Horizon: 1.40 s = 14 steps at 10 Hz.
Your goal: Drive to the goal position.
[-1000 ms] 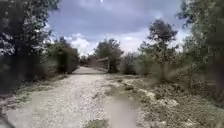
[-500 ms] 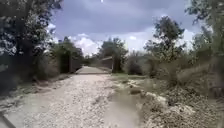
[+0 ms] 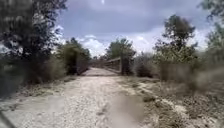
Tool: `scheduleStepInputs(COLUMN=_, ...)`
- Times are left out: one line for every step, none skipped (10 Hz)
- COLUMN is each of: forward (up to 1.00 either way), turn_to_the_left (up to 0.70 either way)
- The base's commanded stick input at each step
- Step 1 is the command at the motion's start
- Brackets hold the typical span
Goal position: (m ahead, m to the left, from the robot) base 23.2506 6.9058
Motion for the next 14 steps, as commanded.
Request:
scheduleStepInputs(forward=0.50, turn_to_the_left=0.01)
scheduleStepInputs(forward=0.50, turn_to_the_left=0.01)
scheduleStepInputs(forward=0.50, turn_to_the_left=0.01)
scheduleStepInputs(forward=0.50, turn_to_the_left=0.01)
scheduleStepInputs(forward=0.50, turn_to_the_left=0.01)
scheduleStepInputs(forward=0.50, turn_to_the_left=0.01)
scheduleStepInputs(forward=0.50, turn_to_the_left=0.01)
scheduleStepInputs(forward=0.50, turn_to_the_left=0.01)
scheduleStepInputs(forward=0.50, turn_to_the_left=0.14)
scheduleStepInputs(forward=0.50, turn_to_the_left=0.39)
scheduleStepInputs(forward=0.50, turn_to_the_left=0.28)
scheduleStepInputs(forward=0.50, turn_to_the_left=0.01)
scheduleStepInputs(forward=0.50, turn_to_the_left=0.01)
scheduleStepInputs(forward=0.50, turn_to_the_left=0.01)
